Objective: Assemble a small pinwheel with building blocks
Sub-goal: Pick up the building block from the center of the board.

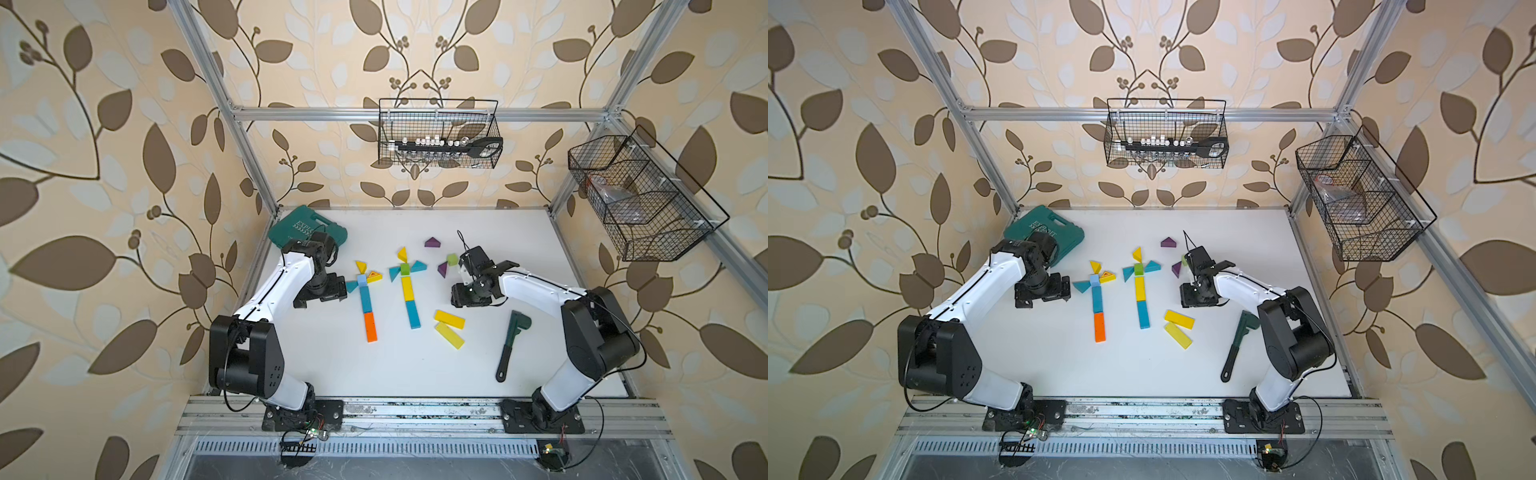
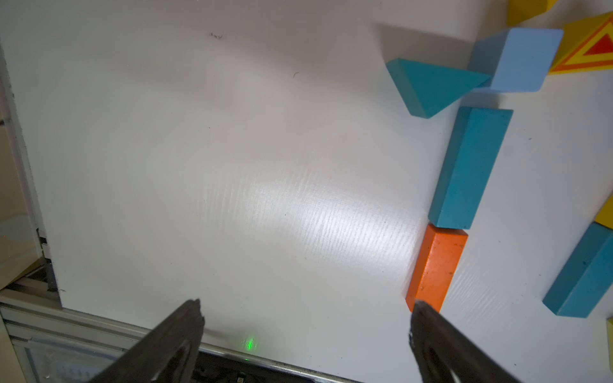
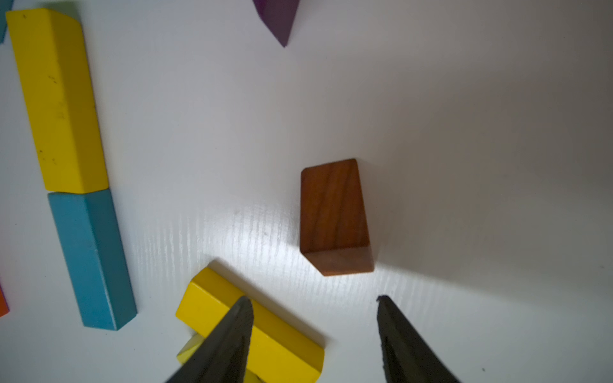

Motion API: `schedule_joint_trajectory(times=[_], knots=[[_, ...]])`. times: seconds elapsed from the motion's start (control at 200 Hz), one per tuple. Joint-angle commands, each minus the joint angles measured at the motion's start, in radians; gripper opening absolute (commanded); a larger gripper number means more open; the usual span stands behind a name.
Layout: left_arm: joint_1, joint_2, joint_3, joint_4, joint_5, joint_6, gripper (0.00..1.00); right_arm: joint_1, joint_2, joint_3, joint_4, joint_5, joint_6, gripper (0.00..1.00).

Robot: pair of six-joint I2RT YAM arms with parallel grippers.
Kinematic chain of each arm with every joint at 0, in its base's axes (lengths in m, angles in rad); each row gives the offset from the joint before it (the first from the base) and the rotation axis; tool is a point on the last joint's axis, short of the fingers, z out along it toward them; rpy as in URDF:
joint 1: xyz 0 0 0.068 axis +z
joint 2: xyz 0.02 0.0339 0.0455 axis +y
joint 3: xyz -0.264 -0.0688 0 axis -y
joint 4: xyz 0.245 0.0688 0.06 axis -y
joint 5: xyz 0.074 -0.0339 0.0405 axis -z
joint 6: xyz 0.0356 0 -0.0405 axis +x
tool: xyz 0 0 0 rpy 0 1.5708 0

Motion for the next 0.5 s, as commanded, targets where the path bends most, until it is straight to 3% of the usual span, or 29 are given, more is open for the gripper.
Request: schedule_joint_trajectory(times=[0.0,0.155,0.265,0.425,0.495], knots=[[0.008,-0.046,0.013,-0.004,0.018,-0.009,0.99,-0.045,0.045,0.020,0.061,-0.049,-0.028,0.58],[-0.005,-0.203,-0.041,0.154,0.183,-0.029,0.99,-0.063,0.100,0.042,0.075,-0.084,-0.052,0.55],[-0.043,-0.232,-0.035,0.243,0.252,-0.068,0.99,-0.074,0.112,0.042,0.091,-0.097,-0.050,0.46],[-0.286,-0.117,0.104,0.295,0.144,-0.083,0.99,-0.119,0.117,0.040,0.104,-0.167,-0.010,0.23],[-0.388,-0.025,0.178,0.326,0.106,-0.037,0.99,-0.150,0.095,0.020,0.125,-0.233,0.025,0.18]])
